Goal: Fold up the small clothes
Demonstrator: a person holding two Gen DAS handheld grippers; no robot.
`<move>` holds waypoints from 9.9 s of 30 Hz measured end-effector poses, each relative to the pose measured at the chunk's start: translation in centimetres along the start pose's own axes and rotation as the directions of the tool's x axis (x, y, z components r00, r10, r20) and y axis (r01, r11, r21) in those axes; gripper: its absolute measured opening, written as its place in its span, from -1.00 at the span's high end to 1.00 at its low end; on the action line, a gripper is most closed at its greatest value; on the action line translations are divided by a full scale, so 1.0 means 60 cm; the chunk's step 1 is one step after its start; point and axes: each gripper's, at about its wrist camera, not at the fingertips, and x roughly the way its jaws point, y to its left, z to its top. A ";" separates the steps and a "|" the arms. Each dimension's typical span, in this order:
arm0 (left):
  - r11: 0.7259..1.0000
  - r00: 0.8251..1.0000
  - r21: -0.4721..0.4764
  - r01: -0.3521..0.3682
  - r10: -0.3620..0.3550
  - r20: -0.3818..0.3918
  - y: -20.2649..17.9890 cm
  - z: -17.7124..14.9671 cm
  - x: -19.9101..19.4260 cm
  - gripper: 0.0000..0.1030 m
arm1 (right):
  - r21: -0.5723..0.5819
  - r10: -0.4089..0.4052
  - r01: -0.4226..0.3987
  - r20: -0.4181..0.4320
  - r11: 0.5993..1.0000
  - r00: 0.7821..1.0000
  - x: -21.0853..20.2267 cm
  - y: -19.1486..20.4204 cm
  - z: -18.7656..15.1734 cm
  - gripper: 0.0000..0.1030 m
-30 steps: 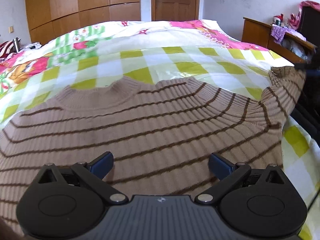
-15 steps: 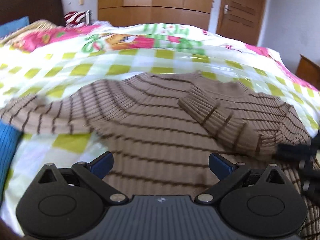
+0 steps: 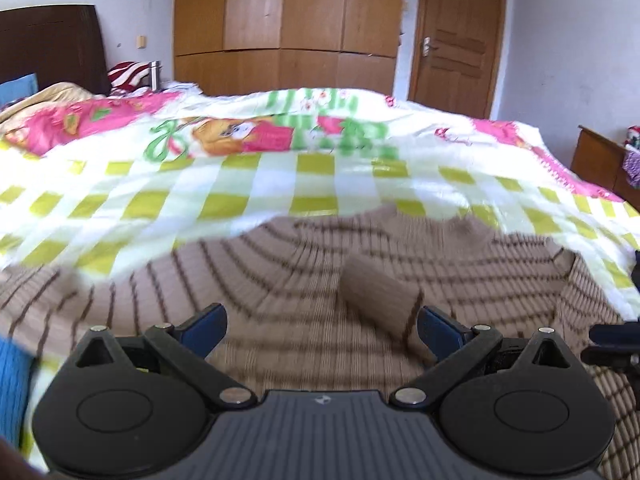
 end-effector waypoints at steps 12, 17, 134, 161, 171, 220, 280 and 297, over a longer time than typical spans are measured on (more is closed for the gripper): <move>0.987 0.987 0.066 0.148 -0.143 -0.079 0.023 0.049 0.093 -1.00 | 0.033 0.173 -0.170 -0.164 0.985 0.971 0.121 -0.042 0.047 0.45; 0.978 0.966 0.087 0.192 -0.173 -0.192 0.009 0.049 0.128 -0.36 | 0.120 0.155 -0.136 -0.165 0.983 0.974 0.105 -0.061 0.048 0.92; 0.978 0.949 0.016 0.206 -0.196 -0.247 0.058 0.039 0.085 0.51 | 0.065 0.046 -0.040 -0.090 0.997 0.995 0.118 -0.123 0.071 0.89; 0.983 0.951 0.017 0.184 -0.174 -0.256 0.016 0.022 0.104 0.30 | -0.074 -0.072 0.081 0.115 0.994 0.991 0.107 0.078 0.020 0.54; 0.989 0.964 -0.007 0.146 -0.143 -0.224 0.045 0.025 0.094 0.43 | 0.092 -0.031 0.022 0.095 0.996 0.995 0.118 0.072 0.046 0.95; 0.987 0.992 0.157 0.028 -0.008 -0.127 0.018 0.006 0.084 0.01 | 0.330 -0.302 0.303 -0.056 0.894 0.952 0.064 -0.096 -0.020 0.62; 0.985 0.979 0.140 0.097 -0.069 -0.191 0.042 0.000 0.083 -0.17 | 0.231 0.320 -0.330 0.081 0.915 0.944 0.214 0.014 0.162 0.79; 0.970 0.977 0.198 0.141 -0.104 -0.185 -0.057 0.003 0.101 -0.21 | 0.501 -0.235 0.273 -0.138 0.821 0.962 0.058 -0.244 -0.063 0.61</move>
